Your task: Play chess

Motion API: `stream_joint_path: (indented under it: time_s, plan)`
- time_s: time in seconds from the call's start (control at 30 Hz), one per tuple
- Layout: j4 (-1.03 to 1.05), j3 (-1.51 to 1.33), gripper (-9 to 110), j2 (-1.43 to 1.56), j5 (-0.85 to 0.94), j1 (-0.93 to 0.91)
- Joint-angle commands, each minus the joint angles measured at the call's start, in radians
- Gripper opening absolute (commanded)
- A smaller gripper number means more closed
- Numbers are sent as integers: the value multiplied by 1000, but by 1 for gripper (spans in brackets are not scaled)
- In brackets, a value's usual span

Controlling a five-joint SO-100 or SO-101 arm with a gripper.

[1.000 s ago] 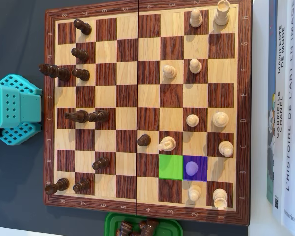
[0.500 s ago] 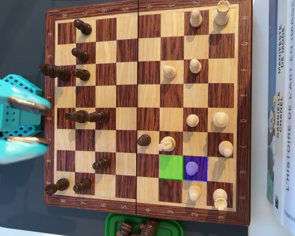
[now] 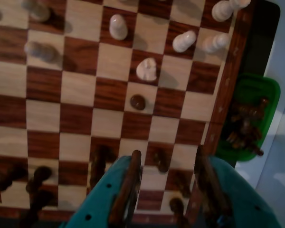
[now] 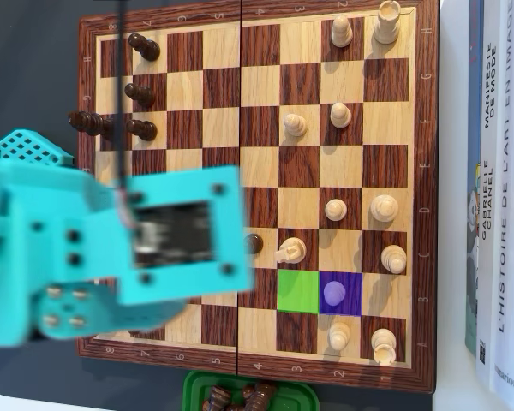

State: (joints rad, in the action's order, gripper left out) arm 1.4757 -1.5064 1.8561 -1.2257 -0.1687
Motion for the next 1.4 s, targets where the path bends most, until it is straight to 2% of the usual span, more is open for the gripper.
stream_joint_path:
  time_s: [0.0,0.77,1.37]
  plan:
    - [3,118,17,-75,2,-8]
    - [-6,483,17,-620,3,-32]
    - [-6,678,17,-808,3,-35]
